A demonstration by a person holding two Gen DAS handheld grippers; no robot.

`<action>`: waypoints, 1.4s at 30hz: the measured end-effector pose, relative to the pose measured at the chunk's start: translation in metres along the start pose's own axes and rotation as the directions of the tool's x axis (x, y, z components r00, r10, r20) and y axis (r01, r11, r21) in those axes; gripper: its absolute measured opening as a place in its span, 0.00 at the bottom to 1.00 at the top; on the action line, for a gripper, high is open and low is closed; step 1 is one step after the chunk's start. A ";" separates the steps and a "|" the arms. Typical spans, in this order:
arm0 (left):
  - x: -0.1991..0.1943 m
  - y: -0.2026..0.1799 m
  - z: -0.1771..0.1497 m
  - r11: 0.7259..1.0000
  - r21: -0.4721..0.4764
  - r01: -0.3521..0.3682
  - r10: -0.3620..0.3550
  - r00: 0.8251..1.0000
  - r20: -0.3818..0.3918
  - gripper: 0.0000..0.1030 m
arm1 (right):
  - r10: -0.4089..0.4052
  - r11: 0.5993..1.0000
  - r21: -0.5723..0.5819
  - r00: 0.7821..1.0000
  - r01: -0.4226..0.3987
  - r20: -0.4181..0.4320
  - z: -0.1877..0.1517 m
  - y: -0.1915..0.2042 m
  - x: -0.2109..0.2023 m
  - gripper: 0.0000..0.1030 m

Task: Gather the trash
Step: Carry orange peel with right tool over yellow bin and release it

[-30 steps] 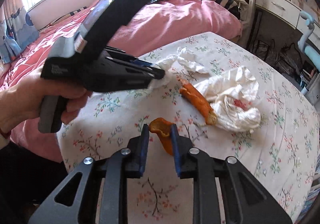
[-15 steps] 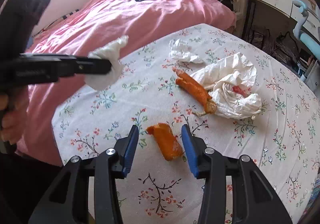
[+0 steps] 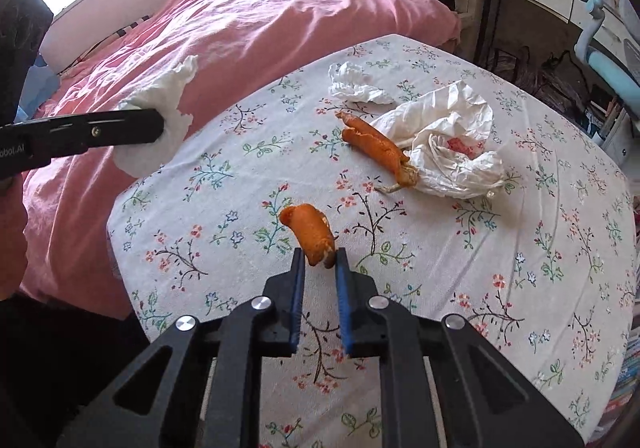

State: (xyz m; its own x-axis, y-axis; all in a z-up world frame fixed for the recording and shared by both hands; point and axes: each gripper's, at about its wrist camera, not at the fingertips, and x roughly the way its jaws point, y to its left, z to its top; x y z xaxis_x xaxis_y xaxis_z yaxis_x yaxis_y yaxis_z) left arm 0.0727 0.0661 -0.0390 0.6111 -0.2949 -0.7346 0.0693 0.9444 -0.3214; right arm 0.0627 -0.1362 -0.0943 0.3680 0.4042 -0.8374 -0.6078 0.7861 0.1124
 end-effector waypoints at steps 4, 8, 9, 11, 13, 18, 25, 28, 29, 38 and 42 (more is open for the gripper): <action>-0.010 -0.003 -0.013 1.000 -0.005 0.009 -0.009 1.000 0.005 0.12 | -0.009 0.999 0.035 0.999 0.007 0.033 -0.005 -0.002 -0.023 0.14; -0.020 -0.006 -0.025 1.000 -0.011 0.020 -0.020 1.000 0.013 0.12 | -0.005 0.997 0.081 0.996 -0.002 0.087 -0.016 0.000 -0.052 0.14; -0.023 -0.007 -0.028 1.000 -0.012 0.023 -0.023 1.000 0.017 0.12 | -0.003 0.996 0.094 0.995 -0.007 0.102 -0.020 0.000 -0.060 0.14; -0.028 -0.009 -0.033 0.999 -0.014 0.029 -0.029 0.999 0.028 0.12 | 0.008 0.992 0.124 0.990 -0.025 0.137 -0.030 0.001 -0.075 0.14; -0.033 -0.012 -0.038 0.999 -0.012 0.031 -0.030 0.999 0.040 0.12 | 0.020 0.987 0.154 0.986 -0.046 0.168 -0.040 0.002 -0.088 0.14; -0.042 -0.022 -0.049 1.000 0.014 0.008 -0.009 0.998 0.067 0.12 | 0.030 0.976 0.204 0.975 -0.077 0.221 -0.057 0.005 -0.106 0.14; -0.051 -0.024 -0.060 1.000 0.025 -0.010 0.008 0.996 0.085 0.12 | 0.048 0.974 0.205 0.974 -0.095 0.223 -0.065 0.012 -0.106 0.14; -0.054 -0.023 -0.062 1.000 0.022 -0.012 0.010 0.996 0.089 0.12 | 0.057 0.978 0.186 0.975 -0.098 0.216 -0.067 0.019 -0.105 0.14; -0.055 -0.023 -0.063 1.000 0.022 -0.014 0.012 0.996 0.091 0.12 | 0.059 0.979 0.181 0.975 -0.099 0.212 -0.068 0.022 -0.105 0.14; -0.061 -0.026 -0.069 0.999 0.042 -0.029 0.025 0.994 0.104 0.12 | 0.076 0.986 0.131 0.983 -0.098 0.164 -0.079 0.038 -0.098 0.14; -0.061 -0.026 -0.070 0.999 0.040 -0.030 0.025 0.994 0.103 0.12 | 0.097 0.988 0.103 0.984 -0.112 0.148 -0.081 0.046 -0.096 0.14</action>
State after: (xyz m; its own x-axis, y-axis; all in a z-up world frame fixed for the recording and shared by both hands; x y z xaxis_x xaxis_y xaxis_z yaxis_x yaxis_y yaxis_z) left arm -0.0218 0.0495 -0.0279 0.6904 -0.2543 -0.6772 0.0830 0.9578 -0.2751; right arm -0.0580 -0.1766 -0.0521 0.4073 0.5429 -0.7345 -0.5696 0.7796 0.2604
